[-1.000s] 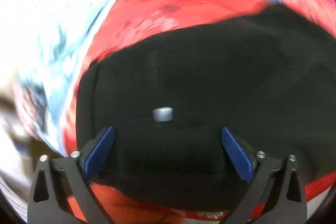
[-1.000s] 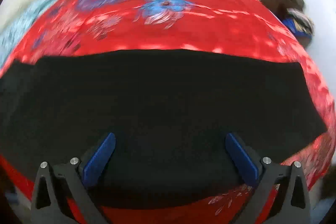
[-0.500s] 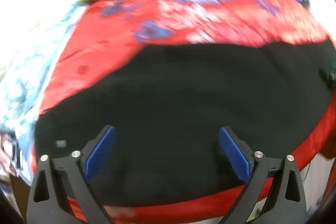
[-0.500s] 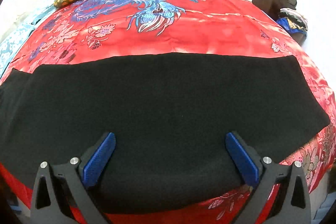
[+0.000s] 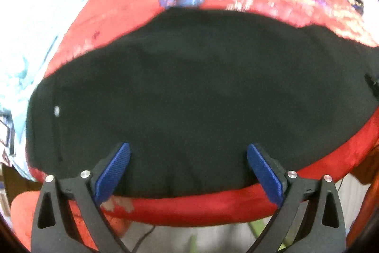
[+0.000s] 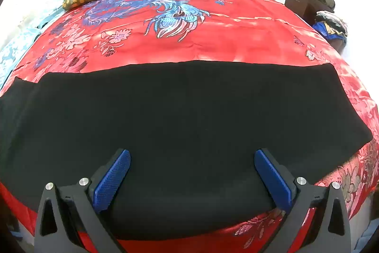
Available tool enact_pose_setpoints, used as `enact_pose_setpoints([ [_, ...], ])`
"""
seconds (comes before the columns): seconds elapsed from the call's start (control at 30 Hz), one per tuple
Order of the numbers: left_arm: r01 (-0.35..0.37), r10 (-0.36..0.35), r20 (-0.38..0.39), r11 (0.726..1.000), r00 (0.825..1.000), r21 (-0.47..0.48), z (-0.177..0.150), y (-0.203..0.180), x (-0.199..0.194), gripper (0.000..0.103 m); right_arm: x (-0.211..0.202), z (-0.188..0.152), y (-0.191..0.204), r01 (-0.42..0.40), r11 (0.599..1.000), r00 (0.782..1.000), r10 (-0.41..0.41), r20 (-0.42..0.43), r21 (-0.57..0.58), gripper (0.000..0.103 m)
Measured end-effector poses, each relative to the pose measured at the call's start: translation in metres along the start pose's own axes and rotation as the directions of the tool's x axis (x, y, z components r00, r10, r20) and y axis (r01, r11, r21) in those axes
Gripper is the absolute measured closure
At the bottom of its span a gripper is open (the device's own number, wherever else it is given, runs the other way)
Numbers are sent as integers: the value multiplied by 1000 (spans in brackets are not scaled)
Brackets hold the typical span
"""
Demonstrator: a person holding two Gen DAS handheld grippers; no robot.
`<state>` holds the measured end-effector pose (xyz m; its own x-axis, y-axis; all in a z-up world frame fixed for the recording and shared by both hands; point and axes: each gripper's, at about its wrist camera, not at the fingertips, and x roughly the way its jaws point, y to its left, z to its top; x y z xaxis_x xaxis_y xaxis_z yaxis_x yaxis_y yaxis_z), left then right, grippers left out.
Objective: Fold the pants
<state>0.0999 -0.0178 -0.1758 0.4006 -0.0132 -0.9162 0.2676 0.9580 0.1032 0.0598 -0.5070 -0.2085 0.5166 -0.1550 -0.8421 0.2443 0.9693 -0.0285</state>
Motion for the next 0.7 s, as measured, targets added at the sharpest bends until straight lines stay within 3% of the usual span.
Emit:
enact_pose_setpoints([
  [0.2,43,-44,43,999,998,24,37,-33,12,3,-5,7,-2,-2,1000,1000,2,1,-5,0],
  [0.3,10,-12,26,998,1000,69,37,-55,18,3,-29,15,-24,-46,997,995,40,93,66,0],
  [0.47,21,-24,32,995,999,95,30,-67,12,3,-70,40,-130,-148,963,969,96,230,224,0],
  [0.57,28,-31,37,996,999,89,26,-68,8,3,-70,51,-201,-136,951,976,80,202,279,0],
  [0.63,28,-31,29,996,999,83,27,-68,11,3,-54,55,-231,-192,940,979,161,127,282,8],
  [0.7,22,-23,18,996,1000,85,27,-70,13,3,-31,53,-251,-279,917,959,283,27,284,21],
])
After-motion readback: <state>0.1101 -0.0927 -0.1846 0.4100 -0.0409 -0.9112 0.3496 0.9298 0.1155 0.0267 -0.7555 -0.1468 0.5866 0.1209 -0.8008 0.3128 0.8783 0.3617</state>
